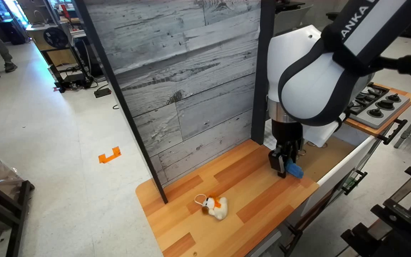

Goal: Shift the blue object to the left

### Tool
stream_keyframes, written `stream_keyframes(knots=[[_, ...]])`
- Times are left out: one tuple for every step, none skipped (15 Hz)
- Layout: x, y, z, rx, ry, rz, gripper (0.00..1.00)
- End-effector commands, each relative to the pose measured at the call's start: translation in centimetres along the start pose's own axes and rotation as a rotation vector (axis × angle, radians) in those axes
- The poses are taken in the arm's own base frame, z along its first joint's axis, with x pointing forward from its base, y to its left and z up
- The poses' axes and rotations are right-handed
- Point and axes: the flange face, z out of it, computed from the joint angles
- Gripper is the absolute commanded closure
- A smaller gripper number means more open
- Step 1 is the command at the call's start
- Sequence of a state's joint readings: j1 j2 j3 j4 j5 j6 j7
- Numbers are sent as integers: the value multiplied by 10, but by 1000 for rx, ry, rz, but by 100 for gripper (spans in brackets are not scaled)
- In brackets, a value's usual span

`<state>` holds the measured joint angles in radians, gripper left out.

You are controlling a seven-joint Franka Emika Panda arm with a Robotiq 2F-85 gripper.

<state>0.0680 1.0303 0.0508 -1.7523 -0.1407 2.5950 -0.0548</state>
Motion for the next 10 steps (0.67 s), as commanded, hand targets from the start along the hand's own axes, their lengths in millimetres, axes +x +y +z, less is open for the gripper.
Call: stream_keyframes(knots=[[6, -5, -6, -8, 6, 5, 75], [5, -7, -10, -7, 9, 3, 84], [5, -10, -16, -1, 19, -3, 90], [5, -15, -21, 7, 26, -8, 98], [7, -22, -31, 14, 39, -13, 98], [10, -29, -38, 18, 49, -20, 96], [12, -37, -46, 23, 60, -30, 97], [16, -45, -54, 26, 68, -41, 96], [19, -54, -61, 30, 76, -50, 96], [22, -62, -67, 34, 82, -58, 96]])
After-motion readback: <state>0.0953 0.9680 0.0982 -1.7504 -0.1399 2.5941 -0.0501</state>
